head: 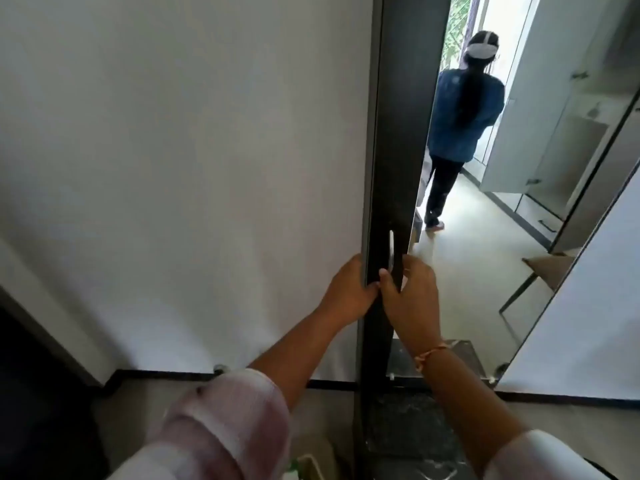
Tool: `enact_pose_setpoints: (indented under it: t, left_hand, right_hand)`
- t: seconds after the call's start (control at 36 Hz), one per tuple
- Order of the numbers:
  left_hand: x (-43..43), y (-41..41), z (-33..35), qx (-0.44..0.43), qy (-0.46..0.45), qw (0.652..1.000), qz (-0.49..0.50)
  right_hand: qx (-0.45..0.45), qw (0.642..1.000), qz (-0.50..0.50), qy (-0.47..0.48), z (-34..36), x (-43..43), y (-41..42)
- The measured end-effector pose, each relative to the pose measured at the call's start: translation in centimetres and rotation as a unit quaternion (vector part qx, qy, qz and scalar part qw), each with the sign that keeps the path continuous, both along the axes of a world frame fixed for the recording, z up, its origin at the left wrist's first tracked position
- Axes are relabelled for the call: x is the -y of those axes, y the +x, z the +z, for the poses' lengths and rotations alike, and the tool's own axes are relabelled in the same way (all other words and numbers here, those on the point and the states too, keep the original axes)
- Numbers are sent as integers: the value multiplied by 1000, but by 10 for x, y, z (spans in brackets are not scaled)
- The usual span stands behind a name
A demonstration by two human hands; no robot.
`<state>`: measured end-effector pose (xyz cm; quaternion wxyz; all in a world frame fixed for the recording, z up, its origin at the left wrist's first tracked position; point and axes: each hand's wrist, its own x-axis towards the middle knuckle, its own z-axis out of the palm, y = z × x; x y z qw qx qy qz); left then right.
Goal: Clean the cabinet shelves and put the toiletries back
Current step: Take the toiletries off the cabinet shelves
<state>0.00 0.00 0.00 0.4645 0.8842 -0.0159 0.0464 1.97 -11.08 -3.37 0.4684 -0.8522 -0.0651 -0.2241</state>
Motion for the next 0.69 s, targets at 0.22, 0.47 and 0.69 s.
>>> enact_pose_setpoints:
  t: [0.22,0.47,0.69]
  left_hand:
    - [15,19,-23,21,-88,994,59]
    - [1,6,-45,32,-137,986,90]
    - [-1,-36,-53,25,-150,988,8]
  right_hand:
    - [-9,999,41,22,-8,-10,36]
    - [20,999,45,13,-15,2,1]
    - [36,999,-38,-8,-16,20,-65]
